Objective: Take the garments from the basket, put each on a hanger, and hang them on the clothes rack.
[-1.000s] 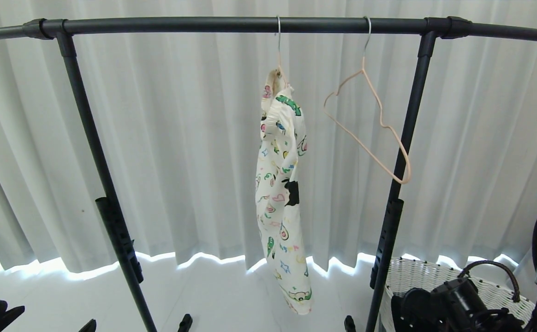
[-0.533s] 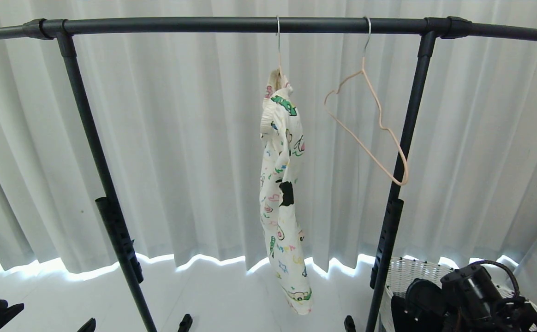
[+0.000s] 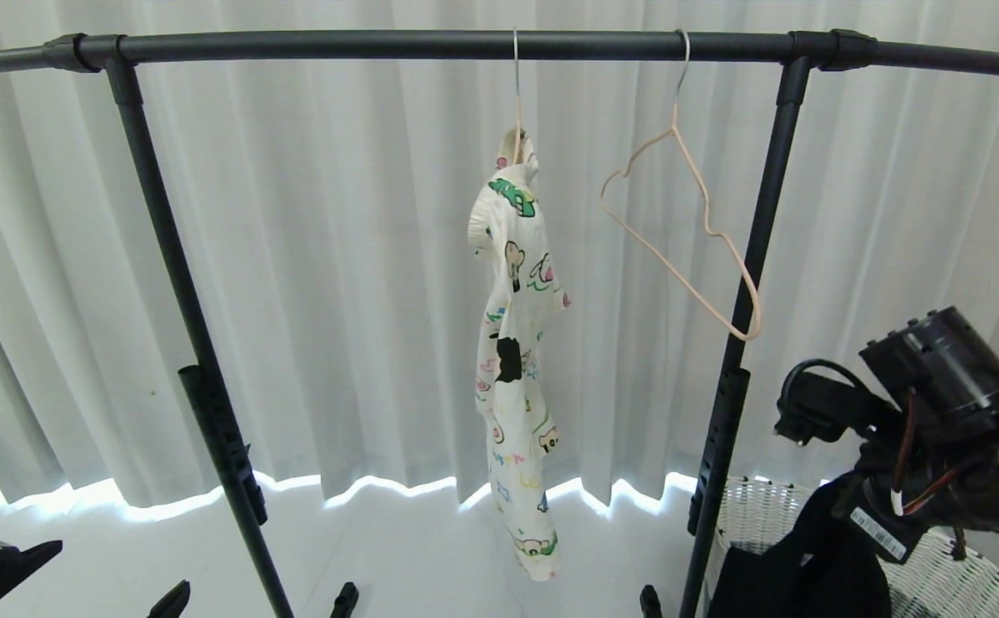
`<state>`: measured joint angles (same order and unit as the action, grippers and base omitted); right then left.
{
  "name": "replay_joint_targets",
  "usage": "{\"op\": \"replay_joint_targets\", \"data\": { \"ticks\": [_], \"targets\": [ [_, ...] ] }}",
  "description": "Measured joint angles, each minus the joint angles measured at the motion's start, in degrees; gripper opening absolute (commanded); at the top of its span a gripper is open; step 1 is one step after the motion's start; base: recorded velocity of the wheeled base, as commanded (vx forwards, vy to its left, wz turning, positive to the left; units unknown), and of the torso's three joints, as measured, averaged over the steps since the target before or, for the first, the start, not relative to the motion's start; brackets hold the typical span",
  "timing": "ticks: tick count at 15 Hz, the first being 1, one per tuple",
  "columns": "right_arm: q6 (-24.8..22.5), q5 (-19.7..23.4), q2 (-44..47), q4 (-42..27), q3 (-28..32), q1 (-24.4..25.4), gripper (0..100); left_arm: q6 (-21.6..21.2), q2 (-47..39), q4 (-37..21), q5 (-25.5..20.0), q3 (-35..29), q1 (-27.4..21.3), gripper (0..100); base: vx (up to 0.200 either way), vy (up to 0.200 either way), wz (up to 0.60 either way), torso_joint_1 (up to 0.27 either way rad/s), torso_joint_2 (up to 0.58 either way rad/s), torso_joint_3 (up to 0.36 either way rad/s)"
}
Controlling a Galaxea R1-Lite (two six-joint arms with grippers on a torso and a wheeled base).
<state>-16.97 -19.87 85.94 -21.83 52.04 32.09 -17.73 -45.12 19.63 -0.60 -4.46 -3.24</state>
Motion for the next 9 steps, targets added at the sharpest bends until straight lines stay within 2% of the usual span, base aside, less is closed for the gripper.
{"op": "replay_joint_targets", "data": {
  "ticks": [3,7,9],
  "targets": [
    [1.13,0.26,-2.23,-6.60,8.66,2.15,0,0.40,-1.77,0.07,-2.33,-2.67,0.02,100,-0.200,0.000,0.00,0.002,0.00,0.001],
    [1.16,0.26,-3.04,-9.12,13.64,4.57,0,0.43,-3.83,0.02,-5.91,-5.51,0.02,100,-0.200,0.000,0.00,0.001,0.00,0.004],
    [1.16,0.28,-3.15,-11.20,15.57,5.21,0,0.43,-4.30,0.02,-6.18,-6.06,0.00,100,-0.200,0.000,0.00,0.002,0.00,0.002]
  ]
}}
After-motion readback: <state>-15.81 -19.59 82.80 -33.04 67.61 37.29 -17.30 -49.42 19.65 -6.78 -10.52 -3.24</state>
